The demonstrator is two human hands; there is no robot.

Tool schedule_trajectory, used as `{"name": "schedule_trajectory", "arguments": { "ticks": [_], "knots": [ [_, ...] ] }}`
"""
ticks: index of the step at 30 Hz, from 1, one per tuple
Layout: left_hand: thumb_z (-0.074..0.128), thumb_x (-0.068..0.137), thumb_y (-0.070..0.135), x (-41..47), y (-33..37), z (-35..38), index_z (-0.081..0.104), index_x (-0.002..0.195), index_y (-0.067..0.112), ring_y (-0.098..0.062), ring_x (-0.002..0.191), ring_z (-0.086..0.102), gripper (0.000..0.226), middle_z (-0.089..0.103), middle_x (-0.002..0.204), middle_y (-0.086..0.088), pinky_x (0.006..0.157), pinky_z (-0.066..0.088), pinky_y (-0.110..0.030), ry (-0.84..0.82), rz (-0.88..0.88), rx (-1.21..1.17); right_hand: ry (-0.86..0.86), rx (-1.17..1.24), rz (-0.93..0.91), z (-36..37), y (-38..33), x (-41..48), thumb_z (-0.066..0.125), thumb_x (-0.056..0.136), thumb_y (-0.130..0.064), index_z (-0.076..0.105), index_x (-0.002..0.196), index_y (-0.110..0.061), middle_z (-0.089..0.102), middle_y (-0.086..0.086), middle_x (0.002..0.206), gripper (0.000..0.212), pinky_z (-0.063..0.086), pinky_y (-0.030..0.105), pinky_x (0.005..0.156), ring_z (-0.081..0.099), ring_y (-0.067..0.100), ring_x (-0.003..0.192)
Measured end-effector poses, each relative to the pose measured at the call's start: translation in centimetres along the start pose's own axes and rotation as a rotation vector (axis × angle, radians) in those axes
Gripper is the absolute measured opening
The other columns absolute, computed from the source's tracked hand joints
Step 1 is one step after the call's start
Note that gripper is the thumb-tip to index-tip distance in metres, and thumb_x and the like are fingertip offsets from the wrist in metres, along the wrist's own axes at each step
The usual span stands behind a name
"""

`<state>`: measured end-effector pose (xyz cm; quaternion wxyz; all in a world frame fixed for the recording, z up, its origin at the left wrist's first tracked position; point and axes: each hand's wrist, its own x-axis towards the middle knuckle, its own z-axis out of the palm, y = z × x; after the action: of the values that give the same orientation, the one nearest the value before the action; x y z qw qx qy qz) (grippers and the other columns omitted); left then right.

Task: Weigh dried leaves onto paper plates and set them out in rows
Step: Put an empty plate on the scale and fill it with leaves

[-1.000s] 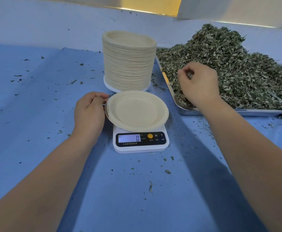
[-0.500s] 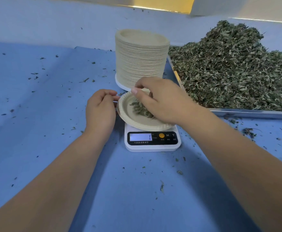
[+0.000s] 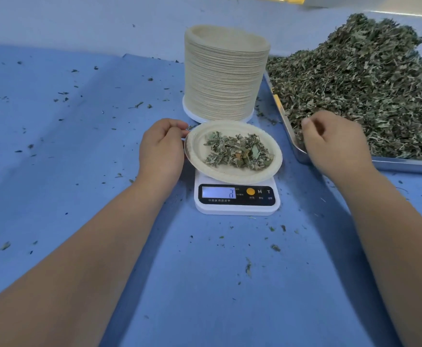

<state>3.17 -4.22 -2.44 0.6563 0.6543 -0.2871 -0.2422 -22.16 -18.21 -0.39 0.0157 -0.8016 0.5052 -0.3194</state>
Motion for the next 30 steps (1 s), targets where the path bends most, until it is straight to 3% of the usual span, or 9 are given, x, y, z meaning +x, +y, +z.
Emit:
{"name": "schedule_trajectory", "arguments": {
  "ticks": [3,7,11,14,17,21,25,30],
  "knots": [
    [0.044,0.076,0.025,-0.2,0.1,-0.1,0.071,0.083,0.026,-0.024,0.086,0.069,0.028,0.075,0.090,0.001,0.084,0.056,-0.046,-0.005,-0.001,0.019,-0.102,-0.145,0.043,0.5,1.0,0.1,0.037,0.103,-0.050,0.055,0.080,-0.014,0.052,0.003,0.067,0.047,0.034,0.033,0.057,0.046,0.027,0.062],
    [0.047,0.076,0.024,-0.4,0.1,0.0,0.072,0.078,0.030,-0.031,0.096,0.070,0.026,0.075,0.088,0.001,0.087,0.058,-0.050,0.000,0.005,0.035,-0.181,-0.255,0.003,1.2,0.3,0.0,0.029,0.104,-0.056,0.052,0.073,-0.015,0.053,0.005,0.066,0.057,0.034,0.030,0.055,0.047,0.023,0.058],
    [0.049,0.081,0.021,-0.3,-0.2,-0.2,0.073,0.073,0.034,-0.016,0.080,0.068,0.029,0.074,0.082,0.006,0.077,0.057,-0.040,-0.010,0.015,0.020,-0.139,-0.245,-0.015,1.6,-0.3,0.0,0.031,0.104,-0.056,0.049,0.070,-0.015,0.051,0.005,0.064,0.055,0.029,0.029,0.051,0.048,0.025,0.058],
    [0.049,0.083,0.019,-0.5,-0.4,-0.3,0.073,0.075,0.032,-0.014,0.072,0.064,0.029,0.073,0.079,0.003,0.070,0.055,-0.036,-0.025,0.022,0.013,-0.096,-0.209,-0.037,1.5,-0.7,0.6,0.036,0.102,-0.055,0.054,0.083,-0.010,0.056,0.009,0.080,0.052,0.040,0.036,0.060,0.055,0.036,0.078],
    [0.049,0.084,0.018,-0.6,-0.4,-0.3,0.073,0.078,0.031,-0.016,0.076,0.066,0.028,0.075,0.084,0.002,0.073,0.056,-0.037,-0.015,0.026,0.000,-0.251,-0.295,-0.016,1.7,-1.1,1.0,0.032,0.100,-0.064,0.054,0.100,-0.009,0.054,0.013,0.100,0.060,0.045,0.045,0.079,0.054,0.037,0.097],
    [0.050,0.089,0.015,-0.6,-0.2,-0.2,0.072,0.083,0.028,-0.008,0.068,0.064,0.026,0.073,0.082,0.014,0.056,0.050,-0.019,0.007,0.032,-0.042,-0.342,-0.355,0.039,1.8,-1.2,1.0,0.031,0.099,-0.066,0.047,0.079,-0.013,0.050,0.006,0.080,0.059,0.042,0.040,0.071,0.050,0.031,0.079],
    [0.049,0.094,0.010,-0.7,-0.2,-0.1,0.071,0.082,0.025,-0.011,0.066,0.061,0.029,0.071,0.080,0.009,0.053,0.048,-0.019,0.013,0.027,-0.029,-0.288,-0.314,0.054,1.5,-1.3,0.8,0.038,0.100,-0.059,0.052,0.069,-0.013,0.048,0.006,0.067,0.058,0.039,0.035,0.065,0.045,0.027,0.058],
    [0.047,0.096,0.008,-0.9,-0.1,0.0,0.070,0.083,0.022,-0.005,0.059,0.061,0.030,0.069,0.077,0.009,0.049,0.046,-0.015,0.025,0.031,-0.038,-0.212,-0.235,0.073,1.4,-1.4,1.0,0.037,0.101,-0.057,0.051,0.060,-0.009,0.052,0.010,0.060,0.065,0.035,0.030,0.055,0.047,0.026,0.054]
  ]
}}
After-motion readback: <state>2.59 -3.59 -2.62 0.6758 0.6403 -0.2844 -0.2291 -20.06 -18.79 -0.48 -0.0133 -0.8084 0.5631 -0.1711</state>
